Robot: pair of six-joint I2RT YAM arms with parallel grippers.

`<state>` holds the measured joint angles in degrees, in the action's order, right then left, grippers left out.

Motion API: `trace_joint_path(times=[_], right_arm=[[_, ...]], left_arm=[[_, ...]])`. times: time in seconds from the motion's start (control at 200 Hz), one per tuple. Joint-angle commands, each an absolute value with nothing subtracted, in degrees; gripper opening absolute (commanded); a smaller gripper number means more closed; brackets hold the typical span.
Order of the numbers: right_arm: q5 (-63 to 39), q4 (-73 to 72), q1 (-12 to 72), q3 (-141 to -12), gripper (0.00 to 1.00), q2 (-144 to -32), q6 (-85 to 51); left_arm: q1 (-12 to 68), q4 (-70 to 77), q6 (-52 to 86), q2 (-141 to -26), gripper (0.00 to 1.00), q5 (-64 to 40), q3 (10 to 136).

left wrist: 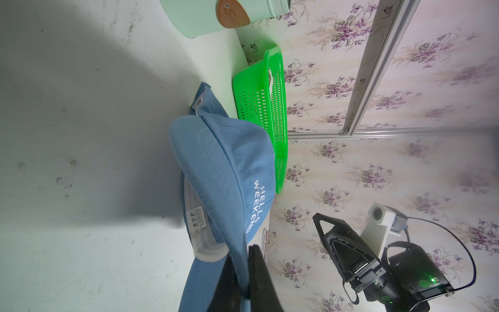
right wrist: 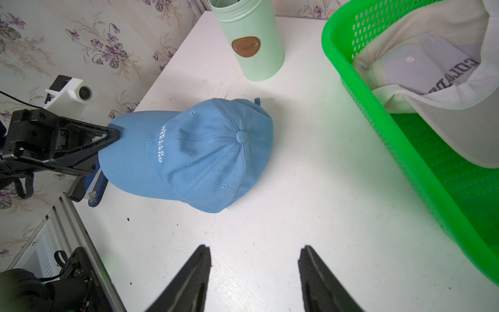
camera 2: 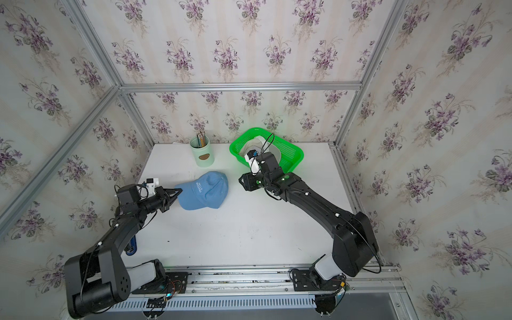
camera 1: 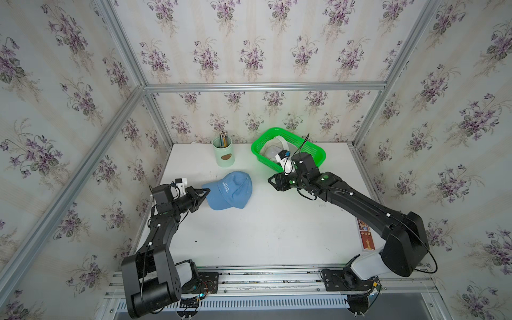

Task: Turn the baseball cap inside out
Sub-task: Place the baseball cap at the center of the board.

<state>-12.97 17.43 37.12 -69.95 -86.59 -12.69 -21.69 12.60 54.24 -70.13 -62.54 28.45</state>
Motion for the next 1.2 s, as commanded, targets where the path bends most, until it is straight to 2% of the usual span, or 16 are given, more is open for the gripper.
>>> trace_joint_path(times=[0.0,0.09,0.165,0.37,0.525,0.654,0.829,0.929,1.069,1.199], right_arm=[[-12.5,17.2,37.6,-70.6,0.57,-87.0,-12.0],[-12.3,17.2,37.6,-70.7,0.57,-87.1,-12.0],[-12.2,17.3,37.6,-70.9,0.57,-87.1,-12.2],[-11.5,17.6,37.8,-71.3,0.57,-86.9,-12.7],[-11.1,17.8,38.0,-71.7,0.57,-86.5,-12.9],[-10.7,18.6,38.0,-72.3,0.57,-86.4,-12.6],[-10.6,19.3,38.1,-72.9,0.57,-87.0,-12.3],[-10.4,19.5,38.1,-72.9,0.57,-87.1,-12.3],[-10.1,19.9,38.2,-73.3,0.57,-87.2,-12.0],[-9.8,20.3,38.2,-73.6,0.57,-87.2,-11.8]], left_arm=[[-22.9,39.8,68.7,-72.5,0.04,-64.3,24.3],[-21.5,61.5,85.2,-76.8,0.03,-65.6,24.8],[-20.4,68.8,93.2,-77.4,0.03,-65.4,27.3],[-18.2,50.8,88.0,-68.6,0.06,-67.4,33.3],[-17.5,34.4,76.3,-67.7,0.07,-70.2,32.6],[-17.5,53.3,84.6,-73.0,0.06,-69.7,26.2],[-17.0,81.4,98.3,-88.6,0.06,-70.3,23.6],[-17.0,77.8,92.3,-89.5,0.04,-70.0,22.2],[-17.1,61.2,79.0,-86.2,0.08,-70.4,22.0],[-17.5,49.4,70.9,-82.7,0.17,-70.2,23.1]])
